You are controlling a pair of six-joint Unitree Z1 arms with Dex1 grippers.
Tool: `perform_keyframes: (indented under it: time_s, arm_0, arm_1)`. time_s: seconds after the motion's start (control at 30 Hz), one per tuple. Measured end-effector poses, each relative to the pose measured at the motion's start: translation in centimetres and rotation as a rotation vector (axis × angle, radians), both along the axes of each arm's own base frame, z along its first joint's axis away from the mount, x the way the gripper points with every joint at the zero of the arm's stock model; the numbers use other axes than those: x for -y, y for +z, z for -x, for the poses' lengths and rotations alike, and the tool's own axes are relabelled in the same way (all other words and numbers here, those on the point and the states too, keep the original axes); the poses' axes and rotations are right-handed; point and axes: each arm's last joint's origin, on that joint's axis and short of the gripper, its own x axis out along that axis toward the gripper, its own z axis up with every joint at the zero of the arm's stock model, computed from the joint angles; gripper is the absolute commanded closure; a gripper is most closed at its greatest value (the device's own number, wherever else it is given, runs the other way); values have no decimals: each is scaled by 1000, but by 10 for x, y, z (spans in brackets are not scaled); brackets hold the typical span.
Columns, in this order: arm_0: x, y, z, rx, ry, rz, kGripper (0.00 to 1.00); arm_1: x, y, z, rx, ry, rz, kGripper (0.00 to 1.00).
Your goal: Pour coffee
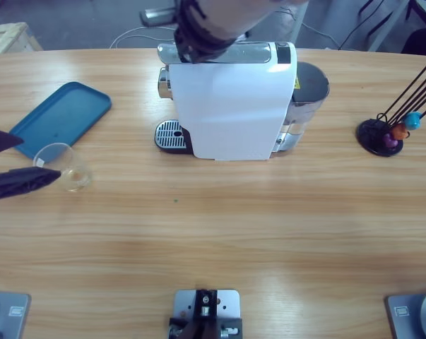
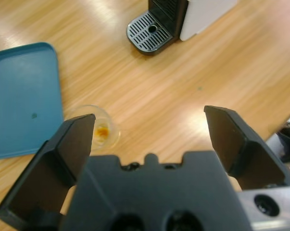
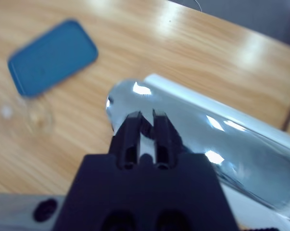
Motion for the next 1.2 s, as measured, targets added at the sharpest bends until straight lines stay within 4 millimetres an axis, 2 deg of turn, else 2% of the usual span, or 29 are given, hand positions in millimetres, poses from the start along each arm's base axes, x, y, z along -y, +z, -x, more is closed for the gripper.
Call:
perform_keyframes:
  time_s: [0.1, 0.23, 0.43, 0.53, 0.67, 0.87, 1.2]
  arm_0:
    - [-2, -3, -2, 18, 51, -10, 9]
    - [-7, -11, -3, 17, 166, -21, 9]
    - [-13, -23, -5, -20, 386, 18, 9]
    - [-10, -33, -9, -49, 448, 4, 9]
    - [-13, -56, -8, -58, 506, 22, 9]
    - [-14, -83, -6, -13, 500, 73, 9]
    - [10, -109, -22, 8, 494, -4, 9]
  arm_1:
    - [9, 24, 15, 32, 55, 19, 0]
    - [33, 62, 44, 81, 81, -15, 0]
    - [59, 62, 100, 91, 126, 70, 0]
    - [66, 61, 115, 88, 134, 84, 0]
    - [68, 55, 120, 71, 130, 117, 0]
    - [71, 52, 123, 50, 133, 157, 0]
    - [74, 50, 124, 35, 132, 186, 0]
